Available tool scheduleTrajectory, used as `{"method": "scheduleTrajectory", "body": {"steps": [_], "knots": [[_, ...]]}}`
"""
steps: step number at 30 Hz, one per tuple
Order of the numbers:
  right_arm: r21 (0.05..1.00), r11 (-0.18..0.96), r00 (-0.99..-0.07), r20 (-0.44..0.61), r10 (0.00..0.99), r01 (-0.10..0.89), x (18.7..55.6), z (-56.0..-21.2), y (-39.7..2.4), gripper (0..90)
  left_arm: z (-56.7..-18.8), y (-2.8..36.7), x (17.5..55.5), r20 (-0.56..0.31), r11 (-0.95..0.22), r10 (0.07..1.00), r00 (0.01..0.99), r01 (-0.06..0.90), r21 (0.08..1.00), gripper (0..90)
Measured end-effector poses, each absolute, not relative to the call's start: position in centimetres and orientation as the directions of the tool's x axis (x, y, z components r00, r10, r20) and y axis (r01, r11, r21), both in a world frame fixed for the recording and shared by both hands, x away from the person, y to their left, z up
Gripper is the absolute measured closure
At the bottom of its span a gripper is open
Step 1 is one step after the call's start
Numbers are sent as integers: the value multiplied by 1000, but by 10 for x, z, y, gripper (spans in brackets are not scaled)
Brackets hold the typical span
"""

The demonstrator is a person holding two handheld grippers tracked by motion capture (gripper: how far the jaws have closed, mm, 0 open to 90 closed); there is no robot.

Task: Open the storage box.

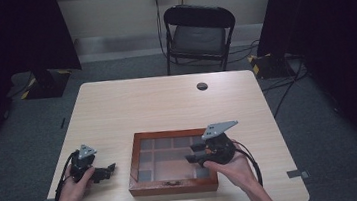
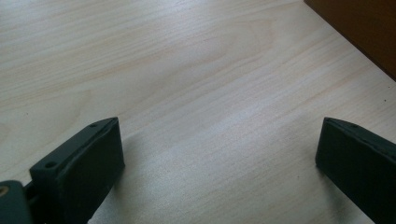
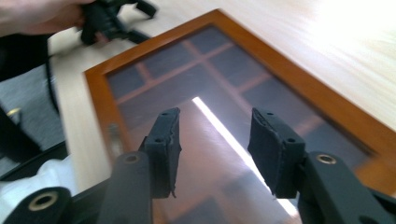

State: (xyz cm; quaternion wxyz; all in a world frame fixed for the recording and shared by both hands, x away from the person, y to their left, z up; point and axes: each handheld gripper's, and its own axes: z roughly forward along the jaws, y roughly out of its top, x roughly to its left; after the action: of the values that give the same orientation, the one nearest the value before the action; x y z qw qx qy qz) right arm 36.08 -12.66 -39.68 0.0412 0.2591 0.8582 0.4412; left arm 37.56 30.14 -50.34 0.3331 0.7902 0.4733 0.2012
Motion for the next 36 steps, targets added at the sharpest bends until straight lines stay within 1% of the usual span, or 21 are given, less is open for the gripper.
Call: {"method": "scheduleTrajectory", "body": {"steps": [4,5,10,12,13,15,16,21,28,36], "knots": [[775,496,-882,162,443,391,359,-396,-114,580,-503,301,376,3,-330,882,471,614,717,3],[768,524,-897,148,416,369,356,-396,-106,589,-503,301,376,3,-330,882,471,614,717,3],[752,558,-914,148,377,352,352,-399,-95,616,-503,301,376,3,-330,882,471,614,717,3],[748,563,-920,160,359,350,350,-401,-92,642,-503,301,376,2,-330,882,471,614,718,3],[745,571,-926,170,338,345,349,-403,-88,676,-503,302,376,3,-331,882,472,615,716,3],[745,575,-929,171,328,339,348,-404,-87,686,-503,301,376,2,-330,882,471,614,717,3],[741,582,-935,189,300,336,346,-407,-85,720,-503,301,376,3,-330,882,471,614,717,3],[720,614,-944,206,256,323,343,-414,-78,761,-503,301,376,3,-331,882,471,615,716,3],[704,634,-947,218,237,321,341,-421,-75,773,-503,301,376,3,-330,882,471,614,717,3],[691,656,-952,203,229,305,340,-427,-71,777,-503,301,376,2,-330,882,471,614,716,3]]}}
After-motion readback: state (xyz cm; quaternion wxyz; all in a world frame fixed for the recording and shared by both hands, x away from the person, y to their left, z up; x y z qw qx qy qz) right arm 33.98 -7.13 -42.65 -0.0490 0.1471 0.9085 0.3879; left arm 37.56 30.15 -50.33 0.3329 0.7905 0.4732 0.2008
